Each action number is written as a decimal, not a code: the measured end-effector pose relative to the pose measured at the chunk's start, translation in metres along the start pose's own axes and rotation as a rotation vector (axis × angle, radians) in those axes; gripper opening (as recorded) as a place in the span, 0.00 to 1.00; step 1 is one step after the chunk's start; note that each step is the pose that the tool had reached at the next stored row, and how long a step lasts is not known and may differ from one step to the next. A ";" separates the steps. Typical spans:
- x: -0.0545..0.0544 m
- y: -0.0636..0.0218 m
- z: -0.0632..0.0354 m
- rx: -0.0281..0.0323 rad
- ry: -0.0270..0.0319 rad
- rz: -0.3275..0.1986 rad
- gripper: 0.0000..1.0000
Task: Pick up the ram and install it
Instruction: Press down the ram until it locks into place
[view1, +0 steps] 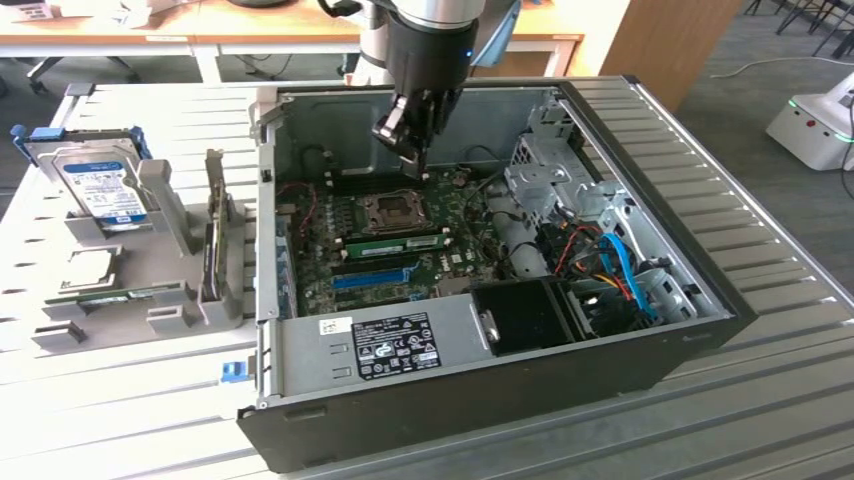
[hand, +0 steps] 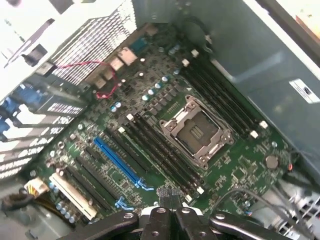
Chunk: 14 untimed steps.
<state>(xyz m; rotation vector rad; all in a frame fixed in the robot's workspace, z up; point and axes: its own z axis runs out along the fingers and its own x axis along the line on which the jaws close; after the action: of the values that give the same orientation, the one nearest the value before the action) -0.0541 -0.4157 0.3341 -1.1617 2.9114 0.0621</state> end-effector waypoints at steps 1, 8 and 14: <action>0.000 0.0000 0.0000 0.0003 -0.0007 0.018 0.11; 0.000 0.0000 0.0001 0.0030 -0.0051 0.146 0.11; 0.000 0.0000 0.0001 0.0052 -0.0089 0.255 0.11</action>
<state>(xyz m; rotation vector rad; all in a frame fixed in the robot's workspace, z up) -0.0541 -0.4157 0.3340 -0.7798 3.0309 0.0603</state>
